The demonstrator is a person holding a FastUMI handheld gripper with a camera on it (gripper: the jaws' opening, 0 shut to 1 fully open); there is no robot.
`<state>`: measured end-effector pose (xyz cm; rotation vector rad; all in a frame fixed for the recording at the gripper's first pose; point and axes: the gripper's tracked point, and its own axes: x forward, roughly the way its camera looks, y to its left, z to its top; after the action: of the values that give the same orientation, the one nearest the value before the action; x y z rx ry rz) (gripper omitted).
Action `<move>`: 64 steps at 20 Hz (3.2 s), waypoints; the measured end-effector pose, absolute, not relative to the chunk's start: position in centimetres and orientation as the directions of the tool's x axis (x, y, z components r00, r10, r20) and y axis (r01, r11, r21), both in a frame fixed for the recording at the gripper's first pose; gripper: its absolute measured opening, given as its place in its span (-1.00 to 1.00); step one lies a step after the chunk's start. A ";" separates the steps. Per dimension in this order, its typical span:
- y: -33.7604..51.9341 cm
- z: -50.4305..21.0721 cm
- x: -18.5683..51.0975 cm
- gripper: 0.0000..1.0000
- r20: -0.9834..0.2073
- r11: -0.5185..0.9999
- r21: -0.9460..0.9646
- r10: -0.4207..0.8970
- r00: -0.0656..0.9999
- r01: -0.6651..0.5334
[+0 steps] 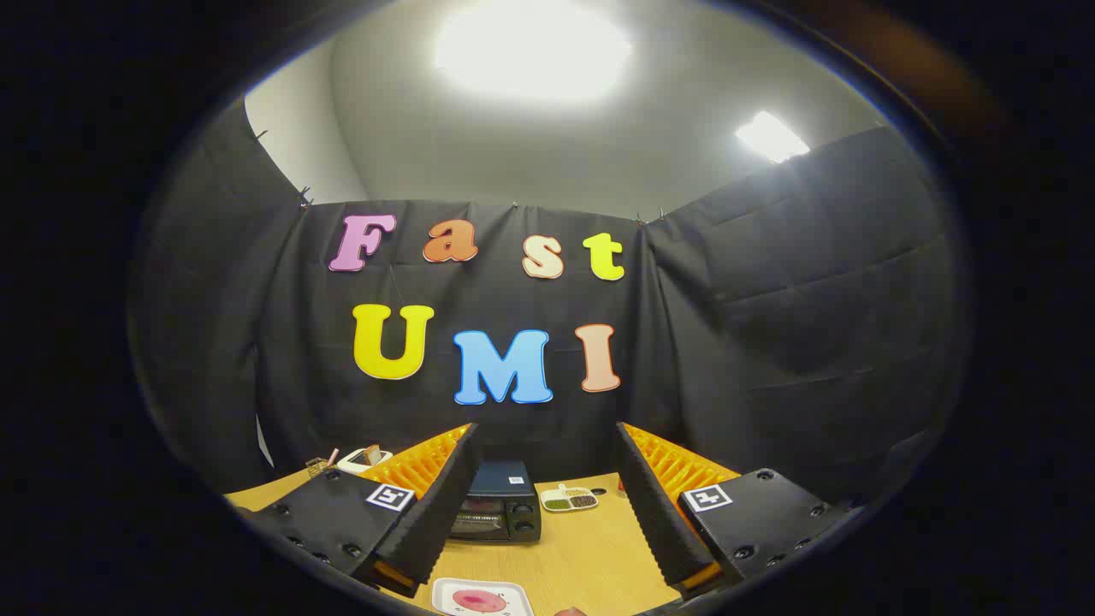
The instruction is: Open the toaster oven, put the food inside, and close the toaster oven door.
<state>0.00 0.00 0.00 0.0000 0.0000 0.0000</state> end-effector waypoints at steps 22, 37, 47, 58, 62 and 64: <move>4.1 -2.3 -0.5 0.96 -0.027 0.999 0.012 0.045 0.999 -0.045; 13.2 -8.5 13.2 0.96 -0.077 0.984 0.071 0.172 0.982 -0.166; 17.5 -17.7 20.7 0.96 -0.209 0.973 0.114 0.223 0.952 -0.203; 20.4 -25.4 23.7 0.97 -0.334 0.972 0.094 0.236 0.913 -0.217; 20.6 -27.5 24.0 0.97 -0.375 0.975 0.073 0.221 0.901 -0.209; 20.7 -28.3 23.9 0.97 -0.388 0.977 0.070 0.214 0.896 -0.203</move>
<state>23.87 20.71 -28.28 0.0283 0.4053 0.2163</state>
